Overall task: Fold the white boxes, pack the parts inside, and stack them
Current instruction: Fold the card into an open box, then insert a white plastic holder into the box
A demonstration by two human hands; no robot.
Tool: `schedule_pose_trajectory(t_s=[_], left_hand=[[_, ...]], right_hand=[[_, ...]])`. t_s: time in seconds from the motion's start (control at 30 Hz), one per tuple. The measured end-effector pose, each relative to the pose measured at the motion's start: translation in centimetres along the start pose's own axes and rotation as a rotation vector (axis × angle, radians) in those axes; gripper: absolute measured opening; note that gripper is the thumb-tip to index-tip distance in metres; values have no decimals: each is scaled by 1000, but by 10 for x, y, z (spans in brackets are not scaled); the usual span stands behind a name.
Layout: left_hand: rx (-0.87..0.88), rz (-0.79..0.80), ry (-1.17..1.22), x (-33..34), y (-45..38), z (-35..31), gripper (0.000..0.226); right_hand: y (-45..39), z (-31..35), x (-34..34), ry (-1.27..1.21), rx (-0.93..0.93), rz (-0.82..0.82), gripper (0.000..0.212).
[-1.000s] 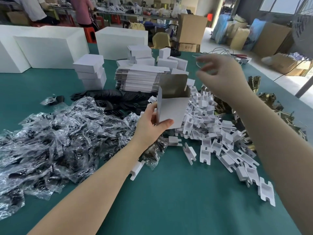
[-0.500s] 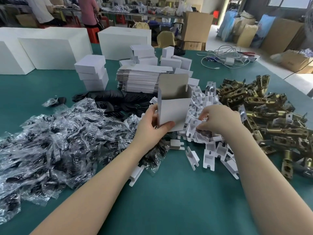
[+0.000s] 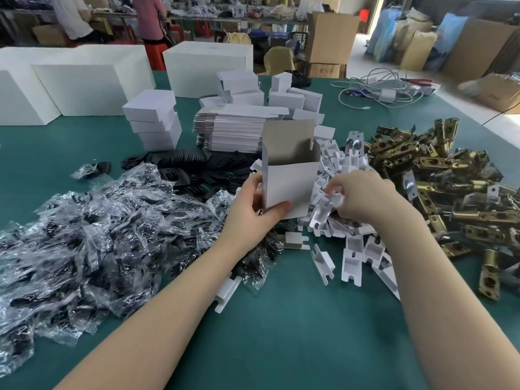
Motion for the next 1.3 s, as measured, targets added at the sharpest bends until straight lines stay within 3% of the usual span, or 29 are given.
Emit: schedule_pose_trajectory(t_s=[0.17, 0.6, 0.73, 1.03, 1.1, 1.23, 1.3], left_hand=[[0, -4, 7, 0, -1, 1, 54], [-3, -5, 24, 1, -1, 1, 50], [-3, -13, 23, 1, -1, 1, 50], [-6, -4, 40, 1, -1, 1, 48], [-15, 7, 49, 1, -1, 1, 49], [-18, 26, 52, 0, -1, 0, 48], [-10, 29, 53, 0, 0, -2, 48]], right_hand=[[0, 9, 3, -209, -73, 68, 34], [-3, 5, -1, -399, -126, 73, 14], [-1, 8, 0, -388, -161, 136, 10], [11, 9, -20, -430, -153, 86, 13], [21, 4, -40, -449, -142, 13, 5], [54, 4, -93, -677, -198, -524, 7], [66, 19, -106, -812, -266, -647, 13]])
Point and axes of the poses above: each hand's wrist, its own y-axis away from the middle knuckle, its own x-axis out of the palm, z = x × y, the point moved 5 cm from there along -y, towards the middle knuckle
